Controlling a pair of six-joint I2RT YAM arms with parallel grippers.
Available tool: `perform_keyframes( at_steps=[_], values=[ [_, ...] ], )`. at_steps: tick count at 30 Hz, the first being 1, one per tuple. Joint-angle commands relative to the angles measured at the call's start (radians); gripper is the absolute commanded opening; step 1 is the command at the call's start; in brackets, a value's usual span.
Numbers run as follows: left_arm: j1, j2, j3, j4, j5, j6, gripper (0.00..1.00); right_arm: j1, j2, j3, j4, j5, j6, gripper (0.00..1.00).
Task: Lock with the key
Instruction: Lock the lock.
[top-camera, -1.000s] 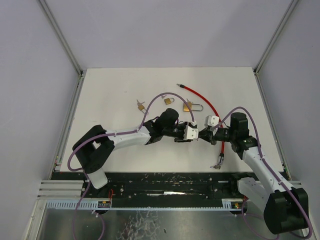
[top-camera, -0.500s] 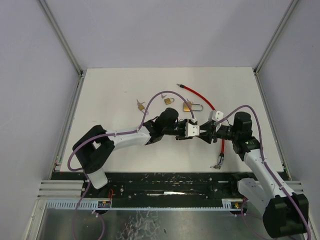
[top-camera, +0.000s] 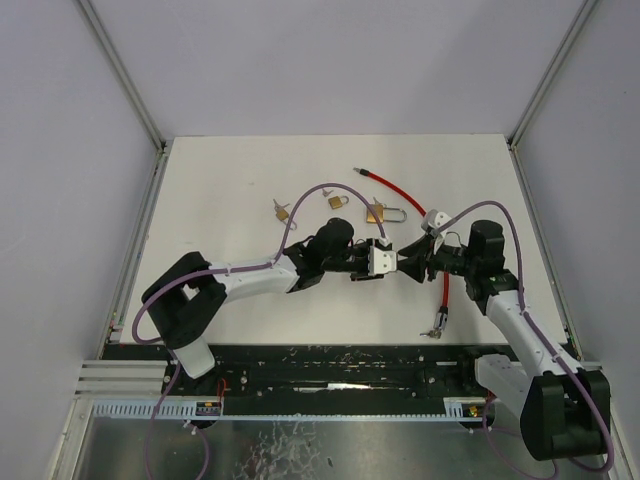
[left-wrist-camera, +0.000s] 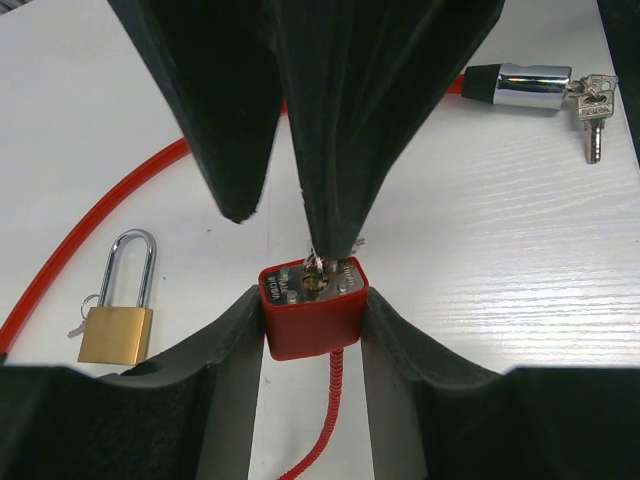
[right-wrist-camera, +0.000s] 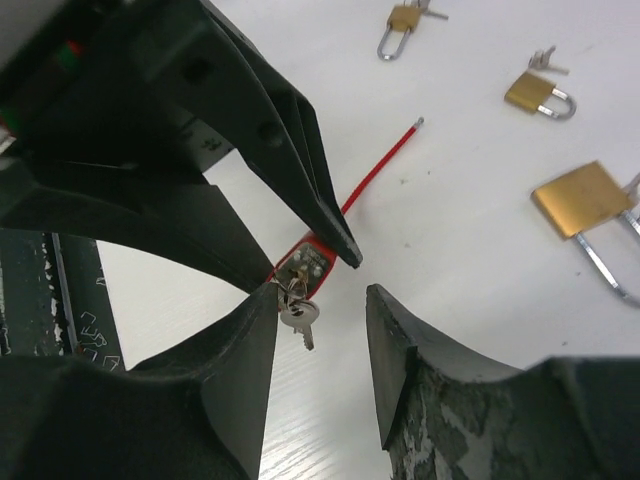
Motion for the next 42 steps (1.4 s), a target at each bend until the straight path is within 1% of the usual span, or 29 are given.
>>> perform_keyframes(
  at_steps=[1,8,13,21,22,28,42],
  values=[
    [-0.003,-0.030,0.000,0.101,-0.017,-0.016,0.00,-0.001,0.034,0.023,0.005,0.029,0.041,0.47],
    [-0.005,-0.025,-0.002,0.122,-0.038,-0.035,0.00,0.012,0.048,0.012,0.049,0.005,0.104,0.50],
    [-0.003,-0.020,0.004,0.123,-0.045,-0.044,0.00,0.032,0.065,0.007,0.061,0.019,0.094,0.47],
    [-0.006,-0.011,0.010,0.130,-0.053,-0.047,0.00,0.038,0.066,-0.012,0.124,0.042,0.141,0.46],
    [-0.008,-0.007,0.013,0.133,-0.053,-0.075,0.00,0.040,0.067,-0.014,0.128,0.045,0.142,0.46],
    [-0.024,0.010,0.025,0.152,-0.136,-0.111,0.00,0.045,0.077,-0.017,0.132,0.070,0.147,0.43],
    [-0.033,0.016,0.028,0.150,-0.154,-0.108,0.00,0.056,0.099,-0.033,0.168,0.065,0.178,0.42]
  ],
)
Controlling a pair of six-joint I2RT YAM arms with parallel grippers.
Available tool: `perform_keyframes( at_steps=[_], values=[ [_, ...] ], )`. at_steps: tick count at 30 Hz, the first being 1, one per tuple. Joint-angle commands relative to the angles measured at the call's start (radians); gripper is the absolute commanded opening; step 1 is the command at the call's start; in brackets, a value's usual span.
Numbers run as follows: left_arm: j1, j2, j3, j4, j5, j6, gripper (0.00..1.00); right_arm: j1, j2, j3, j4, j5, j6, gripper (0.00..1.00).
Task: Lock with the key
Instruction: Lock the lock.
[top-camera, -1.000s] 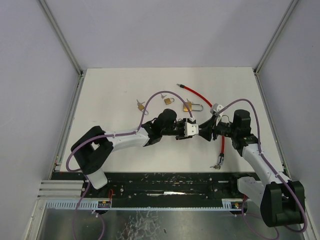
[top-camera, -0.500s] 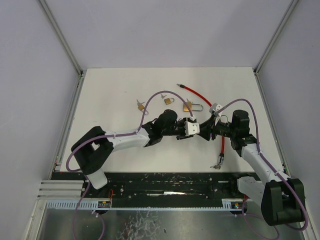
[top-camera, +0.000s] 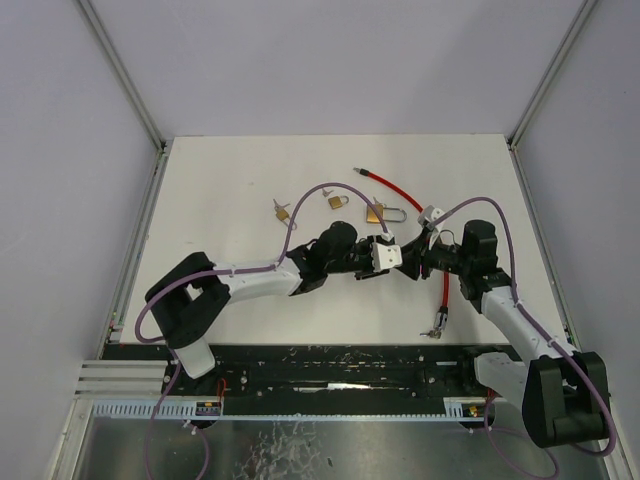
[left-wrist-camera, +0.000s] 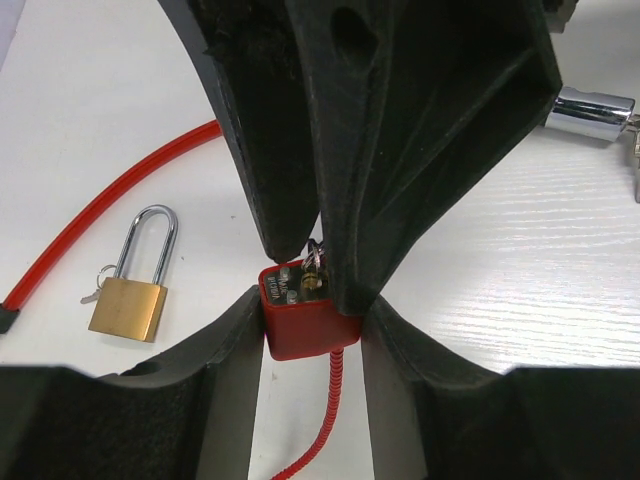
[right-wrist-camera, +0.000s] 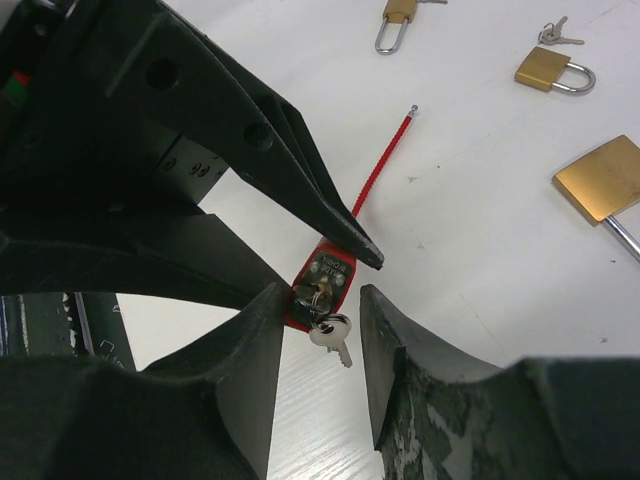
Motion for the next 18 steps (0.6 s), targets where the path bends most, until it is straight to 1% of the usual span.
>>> perform_keyframes(
  at_steps=[1,6,11,14,15,17,18],
  values=[
    [-0.008,0.005,0.030,0.090,-0.014,-0.013,0.00,0.018,0.013,-0.004,0.041,0.013,0.008,0.42],
    [-0.009,0.007,0.034,0.087,-0.026,-0.016,0.00,0.026,0.033,-0.002,0.031,0.042,-0.003,0.40],
    [-0.014,0.011,0.038,0.098,-0.062,-0.036,0.00,0.032,0.062,0.009,0.009,0.079,-0.015,0.35],
    [-0.016,0.014,0.044,0.095,-0.072,-0.044,0.00,0.032,0.071,0.015,0.007,0.088,-0.006,0.34],
    [-0.017,0.013,0.044,0.095,-0.074,-0.043,0.00,0.032,0.073,0.017,0.007,0.089,0.001,0.36],
    [-0.019,0.013,0.043,0.095,-0.076,-0.042,0.00,0.033,0.072,0.019,0.015,0.088,0.028,0.44],
    [-0.018,0.012,0.043,0.095,-0.076,-0.041,0.00,0.033,0.072,0.020,0.023,0.085,0.046,0.46]
  ],
)
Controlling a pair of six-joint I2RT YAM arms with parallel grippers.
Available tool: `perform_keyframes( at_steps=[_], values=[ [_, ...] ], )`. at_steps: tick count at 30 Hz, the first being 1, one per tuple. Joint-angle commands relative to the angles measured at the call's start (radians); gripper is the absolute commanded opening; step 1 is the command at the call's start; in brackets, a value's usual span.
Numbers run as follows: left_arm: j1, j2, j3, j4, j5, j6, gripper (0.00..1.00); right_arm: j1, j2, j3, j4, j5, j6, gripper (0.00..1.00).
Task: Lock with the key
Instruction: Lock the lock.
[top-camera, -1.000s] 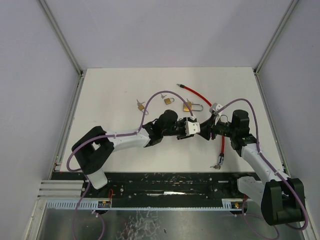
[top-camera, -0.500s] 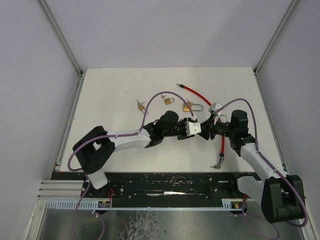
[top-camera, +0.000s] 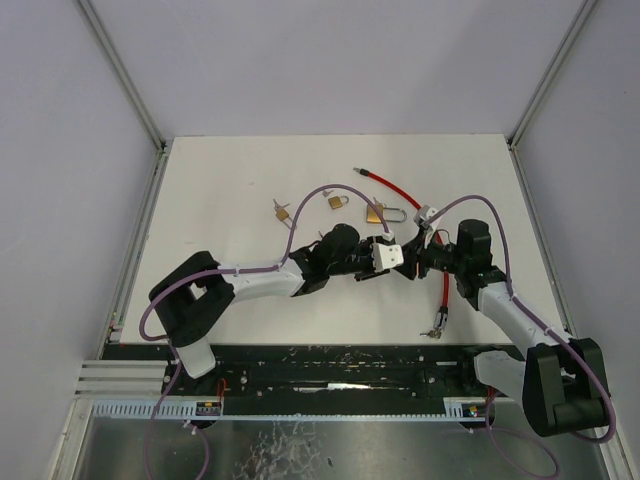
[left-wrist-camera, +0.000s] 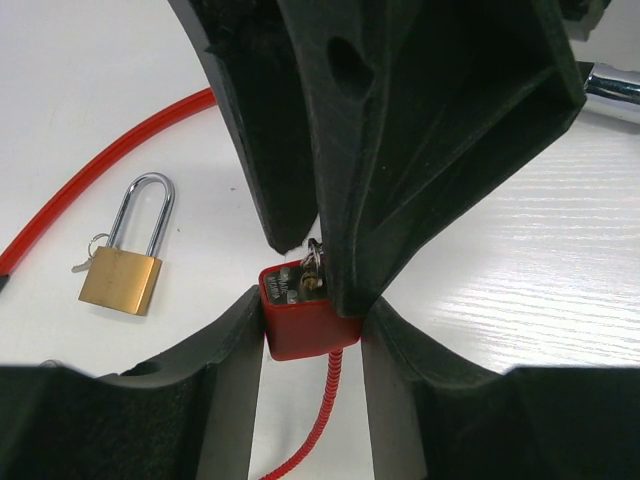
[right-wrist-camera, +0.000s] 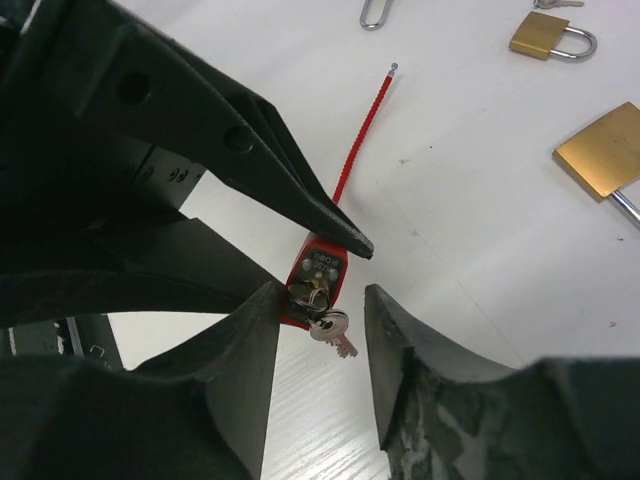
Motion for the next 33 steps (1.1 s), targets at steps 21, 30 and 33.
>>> perform_keyframes(
  at_steps=[21,30,33],
  values=[
    [-0.014,-0.012,0.048,0.086,0.001,-0.012,0.05,0.003,0.008,0.050,-0.029,-0.017,0.023,0.04],
    [-0.014,-0.029,0.023,0.114,-0.003,-0.017,0.26,-0.028,-0.011,0.049,-0.009,-0.051,0.047,0.00],
    [-0.010,-0.042,0.004,0.139,-0.010,-0.026,0.38,-0.039,-0.019,0.047,-0.006,-0.061,0.051,0.00]
  ],
)
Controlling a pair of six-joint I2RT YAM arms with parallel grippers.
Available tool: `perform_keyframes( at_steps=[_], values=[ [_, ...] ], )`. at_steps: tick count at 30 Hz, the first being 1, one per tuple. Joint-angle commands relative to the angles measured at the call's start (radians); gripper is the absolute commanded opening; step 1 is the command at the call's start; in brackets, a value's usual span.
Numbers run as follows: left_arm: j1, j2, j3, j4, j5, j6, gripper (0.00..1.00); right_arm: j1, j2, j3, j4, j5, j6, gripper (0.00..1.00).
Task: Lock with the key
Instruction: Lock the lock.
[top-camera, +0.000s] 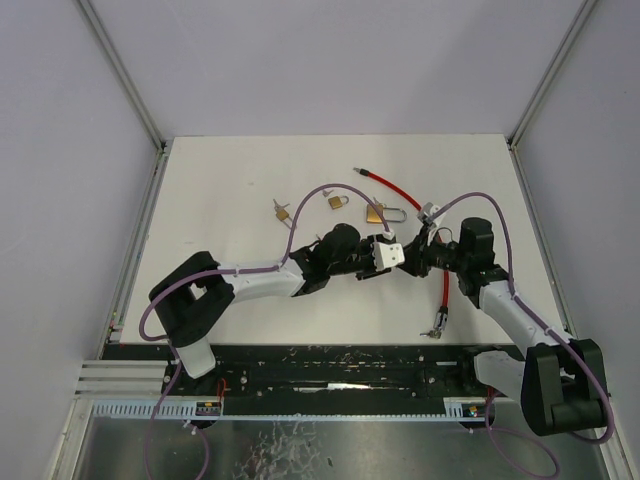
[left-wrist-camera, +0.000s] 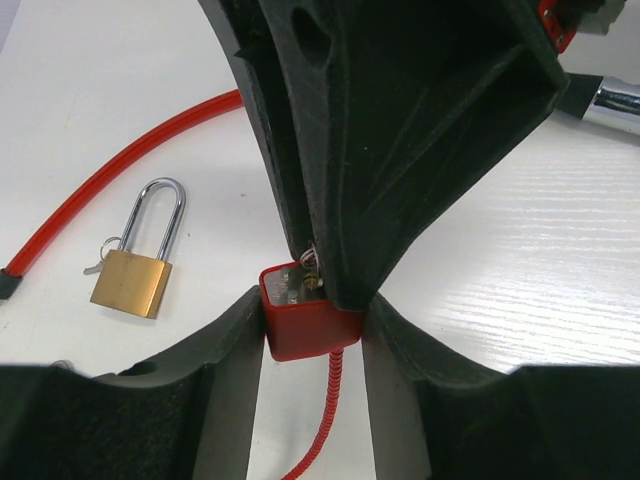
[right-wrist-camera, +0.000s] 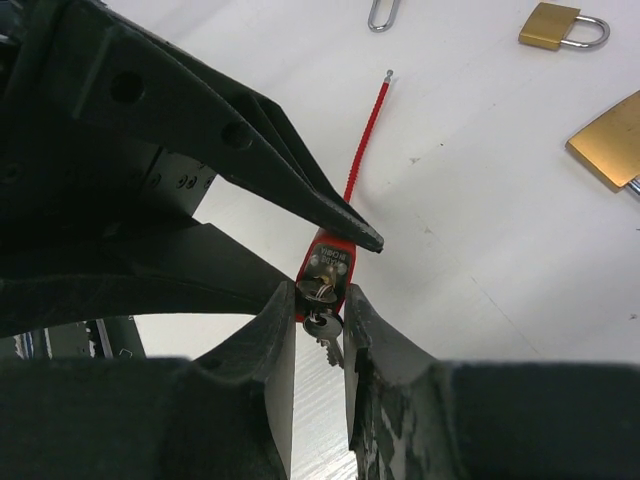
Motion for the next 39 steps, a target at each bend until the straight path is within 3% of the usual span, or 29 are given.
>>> perform_keyframes(
  at_steps=[1,4,10,17,24,31,39],
  values=[
    [-0.002,-0.050,-0.010,0.145,0.010,-0.026,0.44,-0.020,-0.030,0.030,0.016,-0.046,-0.010,0.00],
    [0.013,-0.077,-0.050,0.207,0.027,-0.044,0.60,-0.035,-0.047,0.026,0.021,-0.072,-0.014,0.00],
    [0.055,-0.127,-0.125,0.277,0.144,-0.040,0.71,-0.053,-0.068,0.023,0.012,-0.106,-0.028,0.00],
    [0.112,-0.129,-0.122,0.253,0.320,-0.038,0.69,-0.071,-0.114,0.034,-0.048,-0.145,-0.108,0.00],
    [0.198,-0.078,-0.027,0.164,0.594,-0.117,0.55,-0.072,-0.137,0.055,-0.160,-0.178,-0.267,0.00],
    [0.197,-0.032,0.029,0.046,0.655,-0.041,0.54,-0.072,-0.144,0.060,-0.190,-0.187,-0.308,0.00],
    [0.189,-0.032,0.012,-0.017,0.684,0.165,0.57,-0.080,-0.160,0.068,-0.204,-0.189,-0.316,0.00]
  ],
)
